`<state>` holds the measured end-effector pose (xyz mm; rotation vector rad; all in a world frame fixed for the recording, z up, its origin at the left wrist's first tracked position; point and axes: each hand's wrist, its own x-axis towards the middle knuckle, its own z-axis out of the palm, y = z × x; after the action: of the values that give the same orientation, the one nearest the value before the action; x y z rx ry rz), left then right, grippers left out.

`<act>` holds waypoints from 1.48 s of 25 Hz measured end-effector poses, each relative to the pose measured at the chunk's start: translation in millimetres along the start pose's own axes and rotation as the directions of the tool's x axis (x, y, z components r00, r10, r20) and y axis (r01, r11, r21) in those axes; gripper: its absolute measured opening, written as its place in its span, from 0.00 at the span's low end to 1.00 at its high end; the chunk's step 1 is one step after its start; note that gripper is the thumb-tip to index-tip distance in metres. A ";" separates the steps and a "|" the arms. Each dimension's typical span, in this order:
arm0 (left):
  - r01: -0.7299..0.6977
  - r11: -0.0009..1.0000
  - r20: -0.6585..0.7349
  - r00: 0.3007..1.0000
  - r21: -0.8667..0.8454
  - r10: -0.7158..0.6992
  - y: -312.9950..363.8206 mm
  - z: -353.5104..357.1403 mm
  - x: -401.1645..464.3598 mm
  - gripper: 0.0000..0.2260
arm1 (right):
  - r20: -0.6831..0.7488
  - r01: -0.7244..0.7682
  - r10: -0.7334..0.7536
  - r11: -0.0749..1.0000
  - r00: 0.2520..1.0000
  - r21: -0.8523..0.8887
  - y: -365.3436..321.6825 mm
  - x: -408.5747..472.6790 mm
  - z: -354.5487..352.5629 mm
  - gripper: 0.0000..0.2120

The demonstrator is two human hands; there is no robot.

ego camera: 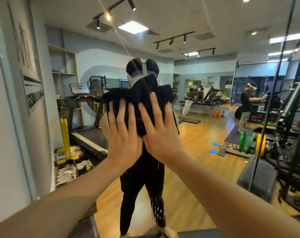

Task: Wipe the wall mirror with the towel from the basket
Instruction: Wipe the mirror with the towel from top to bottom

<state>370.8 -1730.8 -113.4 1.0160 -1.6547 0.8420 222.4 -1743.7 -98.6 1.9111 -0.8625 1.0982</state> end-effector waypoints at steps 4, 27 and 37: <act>0.002 0.999 0.034 0.999 -0.051 0.000 71.6 47.1 -41.8 0.32 | 0.141 -0.006 0.007 1.000 0.990 -0.008 56.5 -81.8 -11.7 0.27; -0.205 0.977 0.073 0.975 -0.056 0.209 290.3 152.9 73.0 0.35 | -0.093 -0.225 0.208 0.938 0.974 -0.263 278.7 -143.8 -108.1 0.35; -0.271 0.957 0.169 0.944 -0.101 0.285 272.5 156.4 -12.8 0.32 | 0.023 -0.236 0.246 0.948 0.969 -0.216 220.5 -213.4 -99.9 0.31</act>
<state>65.9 -1754.4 -186.2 0.8371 -2.0053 0.8811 -85.1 -1727.3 -195.0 1.6935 -1.2171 1.0554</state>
